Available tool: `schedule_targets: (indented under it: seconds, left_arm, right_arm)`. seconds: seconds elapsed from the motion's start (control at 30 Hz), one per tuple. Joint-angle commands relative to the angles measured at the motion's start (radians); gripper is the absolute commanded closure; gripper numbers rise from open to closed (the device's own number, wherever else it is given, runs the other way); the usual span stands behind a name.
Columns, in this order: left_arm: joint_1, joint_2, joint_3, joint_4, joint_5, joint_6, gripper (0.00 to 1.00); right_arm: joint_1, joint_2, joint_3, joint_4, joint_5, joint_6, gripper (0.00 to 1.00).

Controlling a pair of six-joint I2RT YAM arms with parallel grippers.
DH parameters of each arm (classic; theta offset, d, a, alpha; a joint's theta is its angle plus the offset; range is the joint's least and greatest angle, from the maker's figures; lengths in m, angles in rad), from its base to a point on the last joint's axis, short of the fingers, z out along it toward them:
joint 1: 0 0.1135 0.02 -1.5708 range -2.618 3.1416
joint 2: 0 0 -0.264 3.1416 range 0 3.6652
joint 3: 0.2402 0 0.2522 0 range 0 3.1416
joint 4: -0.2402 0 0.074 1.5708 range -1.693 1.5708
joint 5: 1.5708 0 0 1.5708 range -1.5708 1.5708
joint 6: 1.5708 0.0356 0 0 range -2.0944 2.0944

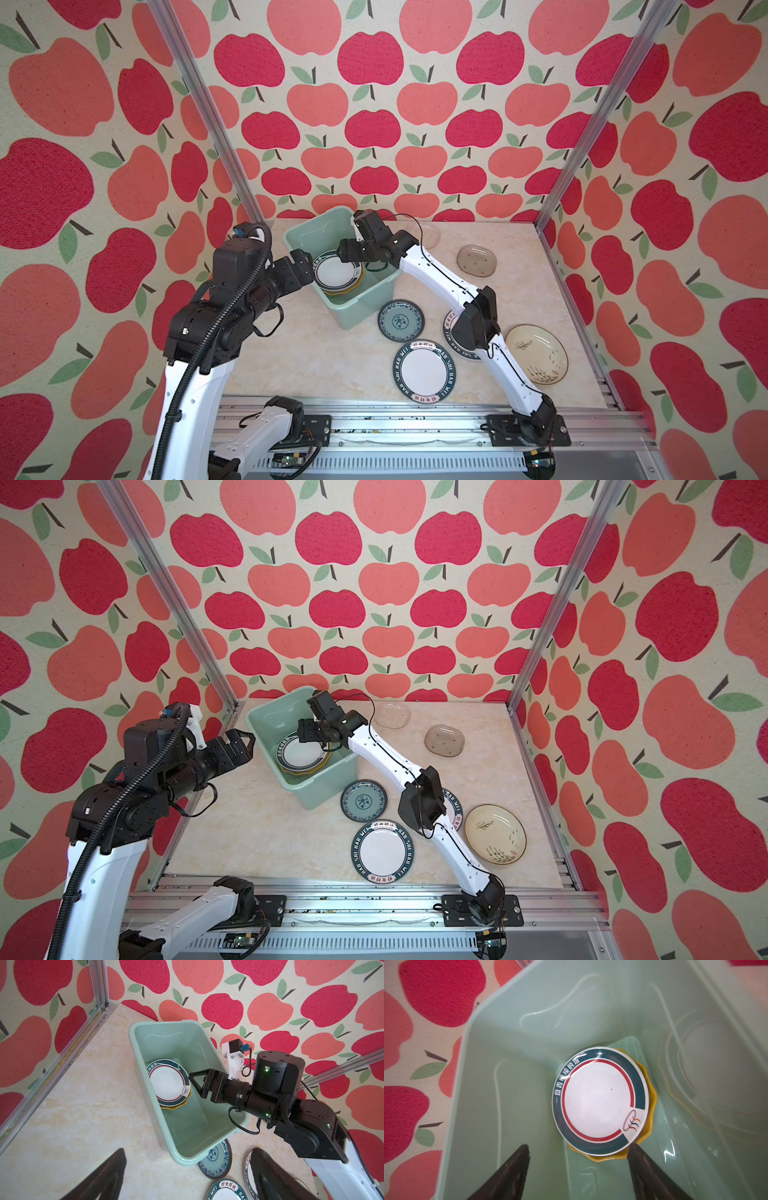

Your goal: Place the plates into the plastic bin on the countertop

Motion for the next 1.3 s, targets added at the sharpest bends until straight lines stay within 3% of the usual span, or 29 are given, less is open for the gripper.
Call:
schedule_targets:
  seconds: [0.0, 0.13, 0.3, 0.43, 0.67, 0.83, 0.97, 1.27]
  left_arm:
    - [0.006, -0.004, 0.070, -0.073, 0.066, 0.001, 0.04]
    - [0.006, 0.009, 0.130, -0.118, 0.183, -0.038, 0.04]
    - [-0.014, 0.054, 0.180, -0.144, 0.361, -0.079, 0.06]
    - [-0.121, 0.086, 0.177, -0.111, 0.311, -0.119, 0.06]
    - [-0.456, 0.305, 0.243, -0.048, 0.112, -0.184, 0.06]
    - [-0.597, 0.471, 0.276, -0.002, 0.014, -0.284, 0.06]
    - [-0.651, 0.586, 0.298, 0.025, -0.005, -0.357, 0.06]
    - [-0.666, 0.826, 0.313, 0.048, 0.089, -0.415, 0.06]
  right_arm:
    - [-0.002, -0.136, 0.008, -0.030, -0.087, -0.122, 0.23]
    - [-0.038, -0.294, -0.100, -0.125, -0.198, -0.184, 0.25]
    - [-0.141, -0.584, -0.455, -0.119, -0.364, -0.168, 0.27]
    - [-0.250, -0.819, -0.765, -0.104, -0.421, -0.162, 0.27]
    - [-0.506, -1.127, -1.192, -0.100, -0.478, -0.152, 0.27]
    - [-0.699, -1.198, -1.360, -0.114, -0.467, -0.171, 0.27]
    - [-0.818, -1.169, -1.449, -0.114, -0.455, -0.199, 0.27]
    - [-0.875, -1.013, -1.492, -0.156, -0.293, -0.325, 0.23]
